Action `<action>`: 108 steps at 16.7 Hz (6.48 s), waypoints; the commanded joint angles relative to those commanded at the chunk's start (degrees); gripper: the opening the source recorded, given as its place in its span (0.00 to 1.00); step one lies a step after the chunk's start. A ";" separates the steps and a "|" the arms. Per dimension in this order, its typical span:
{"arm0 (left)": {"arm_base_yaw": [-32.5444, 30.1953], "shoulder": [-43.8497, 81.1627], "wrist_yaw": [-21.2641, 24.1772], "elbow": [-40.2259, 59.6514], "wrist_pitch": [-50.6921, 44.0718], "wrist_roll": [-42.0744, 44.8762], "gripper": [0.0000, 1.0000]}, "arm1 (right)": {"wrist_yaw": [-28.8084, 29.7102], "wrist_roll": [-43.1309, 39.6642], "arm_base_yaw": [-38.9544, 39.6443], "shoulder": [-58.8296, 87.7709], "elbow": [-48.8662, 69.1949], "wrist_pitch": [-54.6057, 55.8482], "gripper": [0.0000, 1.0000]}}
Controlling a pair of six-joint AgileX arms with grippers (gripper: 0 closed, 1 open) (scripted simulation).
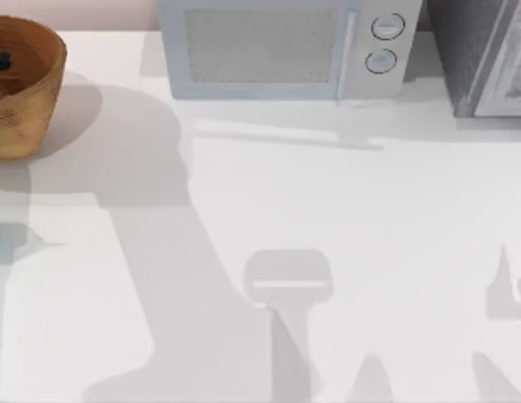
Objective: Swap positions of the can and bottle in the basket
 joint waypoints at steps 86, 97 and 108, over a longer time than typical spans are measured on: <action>-34.36 -46.07 42.82 -89.89 122.60 -12.88 0.00 | 0.00 0.00 0.00 0.00 0.00 0.00 1.00; -36.33 -13.70 53.27 -75.30 141.90 -11.76 0.00 | 0.00 0.00 0.00 0.00 0.00 0.00 1.00; -35.50 -6.03 53.61 -71.59 146.90 -11.11 0.00 | 0.00 0.00 0.00 0.00 0.00 0.00 1.00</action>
